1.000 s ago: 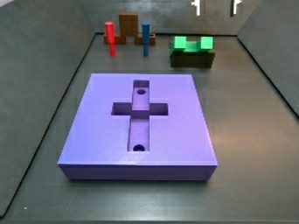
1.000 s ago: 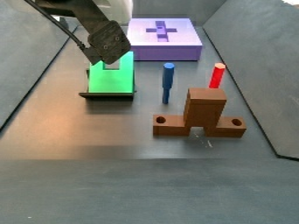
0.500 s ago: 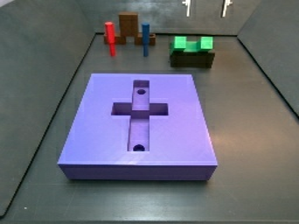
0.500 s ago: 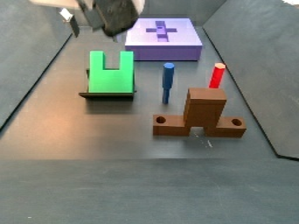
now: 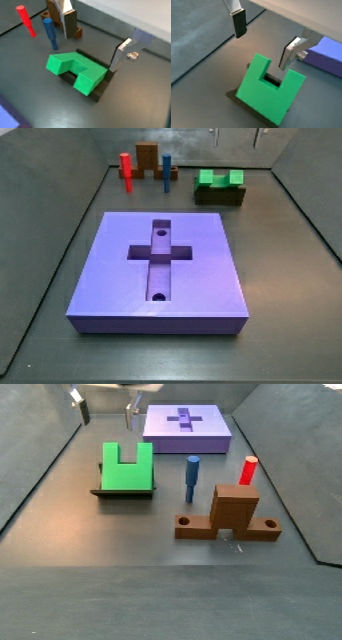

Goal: Pick up the green object. Move up. Place the green object on the fixture. Regrasp the green object. Move to above the board. Insert the green object.
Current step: Regrasp the green object.

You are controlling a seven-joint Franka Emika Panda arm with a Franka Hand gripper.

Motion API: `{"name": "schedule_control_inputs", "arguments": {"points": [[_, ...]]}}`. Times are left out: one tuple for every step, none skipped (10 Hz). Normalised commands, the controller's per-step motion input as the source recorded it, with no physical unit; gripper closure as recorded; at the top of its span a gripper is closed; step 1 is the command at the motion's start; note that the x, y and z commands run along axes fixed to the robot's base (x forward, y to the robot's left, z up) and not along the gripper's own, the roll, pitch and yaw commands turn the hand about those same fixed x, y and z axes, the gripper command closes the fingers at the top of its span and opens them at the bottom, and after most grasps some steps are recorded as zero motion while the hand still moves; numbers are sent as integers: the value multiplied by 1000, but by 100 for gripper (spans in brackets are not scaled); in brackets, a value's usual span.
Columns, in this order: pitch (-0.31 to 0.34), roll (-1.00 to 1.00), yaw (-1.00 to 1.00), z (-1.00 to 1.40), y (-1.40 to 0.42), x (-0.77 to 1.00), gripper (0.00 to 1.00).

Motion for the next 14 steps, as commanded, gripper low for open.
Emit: {"name": "schedule_control_inputs", "arguments": {"points": [[-269, 1000, 86, 106, -211, 346, 0], [-346, 1000, 117, 120, -217, 457, 0], [-451, 1000, 183, 214, -123, 457, 0], [-457, 1000, 223, 237, -77, 443, 0], [-383, 1000, 320, 149, -20, 386, 0], [-263, 1000, 446, 0, 0, 257, 0], [-137, 837, 629, -189, 0, 111, 0], [-114, 720, 734, -360, 0, 0, 0], [-51, 674, 837, -503, 0, 0, 0], [0, 614, 911, -597, 0, -20, 0], [-29, 660, 891, -580, 0, -34, 0], [-51, 680, 851, -566, 0, 0, 0], [-63, 460, 606, -583, -260, 14, 0], [-114, 0, 0, -100, -86, 0, 0]]}}
